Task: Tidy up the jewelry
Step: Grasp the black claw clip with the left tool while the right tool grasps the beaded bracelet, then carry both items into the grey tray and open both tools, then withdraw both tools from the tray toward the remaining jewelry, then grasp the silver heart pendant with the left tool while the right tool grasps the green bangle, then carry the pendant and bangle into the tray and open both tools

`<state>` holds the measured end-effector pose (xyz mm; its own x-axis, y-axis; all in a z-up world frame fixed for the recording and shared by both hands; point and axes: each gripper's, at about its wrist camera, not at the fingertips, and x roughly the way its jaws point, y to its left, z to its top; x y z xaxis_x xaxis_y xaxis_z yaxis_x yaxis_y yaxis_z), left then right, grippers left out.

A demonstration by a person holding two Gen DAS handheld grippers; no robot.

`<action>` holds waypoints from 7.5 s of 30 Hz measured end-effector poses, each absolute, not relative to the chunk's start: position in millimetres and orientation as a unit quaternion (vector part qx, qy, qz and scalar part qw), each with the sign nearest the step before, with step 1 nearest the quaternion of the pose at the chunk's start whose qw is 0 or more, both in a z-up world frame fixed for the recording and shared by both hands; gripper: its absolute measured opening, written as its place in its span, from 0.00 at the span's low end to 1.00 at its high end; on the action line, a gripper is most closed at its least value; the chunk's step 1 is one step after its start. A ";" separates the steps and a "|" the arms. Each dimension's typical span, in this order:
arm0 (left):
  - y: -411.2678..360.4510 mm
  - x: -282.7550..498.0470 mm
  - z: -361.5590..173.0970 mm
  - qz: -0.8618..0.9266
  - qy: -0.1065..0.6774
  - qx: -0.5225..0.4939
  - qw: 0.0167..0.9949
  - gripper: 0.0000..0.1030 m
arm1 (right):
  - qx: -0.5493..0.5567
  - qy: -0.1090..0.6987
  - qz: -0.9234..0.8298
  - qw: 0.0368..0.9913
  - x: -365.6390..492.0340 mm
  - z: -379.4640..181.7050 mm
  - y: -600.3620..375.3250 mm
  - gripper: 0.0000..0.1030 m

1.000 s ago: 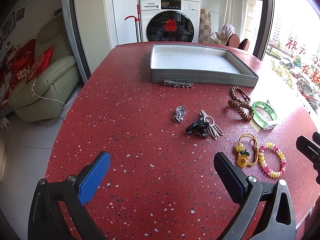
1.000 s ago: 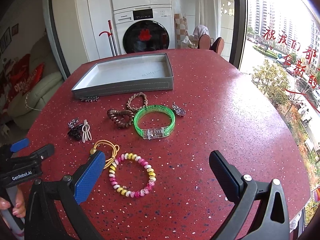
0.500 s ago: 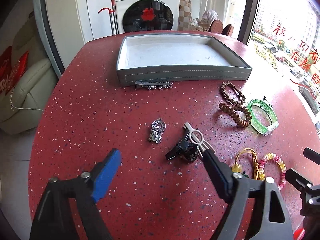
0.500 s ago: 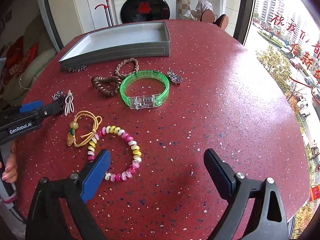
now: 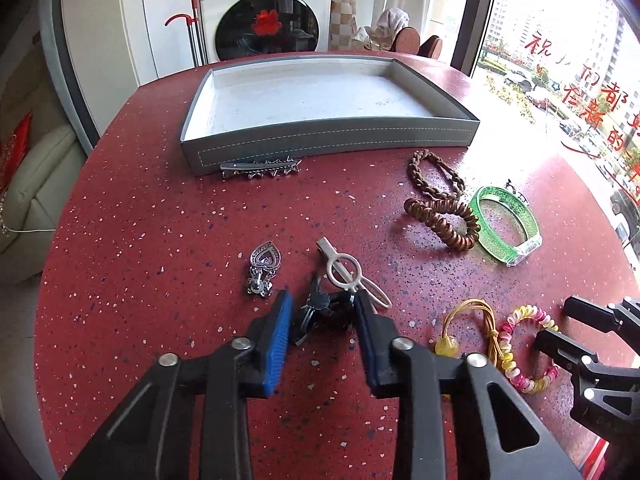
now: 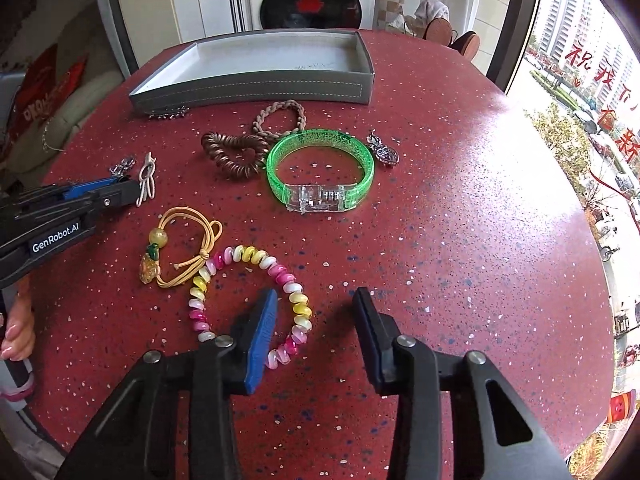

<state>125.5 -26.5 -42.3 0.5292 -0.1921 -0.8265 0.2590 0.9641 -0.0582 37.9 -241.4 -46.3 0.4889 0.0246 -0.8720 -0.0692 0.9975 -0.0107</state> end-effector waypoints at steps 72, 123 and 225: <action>-49.7 329.9 -26.8 -0.042 0.447 0.065 0.891 0.93 | 0.085 0.479 0.049 0.872 293.4 -16.8 -261.1 0.44; 21.2 147.6 -41.6 -0.040 0.468 0.032 0.882 1.00 | 0.128 0.514 0.009 0.848 117.6 -34.9 -303.8 1.00; -75.2 323.0 -33.9 -0.129 0.471 0.087 0.868 0.34 | 0.101 0.492 0.014 0.865 350.9 -31.3 -273.3 0.08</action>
